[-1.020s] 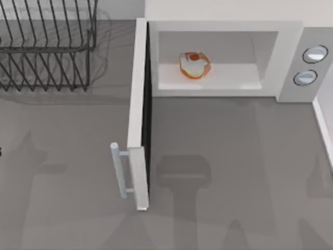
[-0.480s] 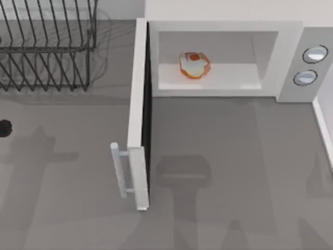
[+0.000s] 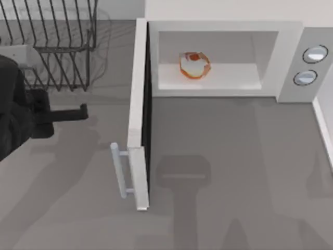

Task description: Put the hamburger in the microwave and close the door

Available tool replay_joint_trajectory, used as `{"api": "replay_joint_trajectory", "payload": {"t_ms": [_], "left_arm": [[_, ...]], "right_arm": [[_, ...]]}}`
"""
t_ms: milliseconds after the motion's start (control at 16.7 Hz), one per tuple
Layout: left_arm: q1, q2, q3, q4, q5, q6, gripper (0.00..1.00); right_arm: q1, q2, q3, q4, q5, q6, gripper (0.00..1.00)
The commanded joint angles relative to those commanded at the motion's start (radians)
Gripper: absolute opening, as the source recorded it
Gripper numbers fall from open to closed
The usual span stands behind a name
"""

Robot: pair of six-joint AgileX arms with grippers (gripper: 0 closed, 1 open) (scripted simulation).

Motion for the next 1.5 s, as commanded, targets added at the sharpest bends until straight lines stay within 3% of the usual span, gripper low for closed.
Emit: {"api": "replay_joint_trajectory", "payload": {"t_ms": [240,600,1140,1500], "left_arm": [[-0.097,0.113,0.046,-0.122,-0.067,-0.061,0.0],[-0.096,0.123,0.028,-0.107,-0.066,-0.063,0.0],[-0.095,0.235,-0.235,0.305,-0.066,-0.058,0.0],[-0.119,0.245,-0.258,0.354,-0.06,-0.058,0.0]], "right_arm": [[0.0,0.0,0.0,0.0,0.0,0.0,1.0],[0.0,0.0,0.0,0.0,0.0,0.0,1.0],[0.0,0.0,0.0,0.0,0.0,0.0,1.0],[0.0,0.0,0.0,0.0,0.0,0.0,1.0]]}}
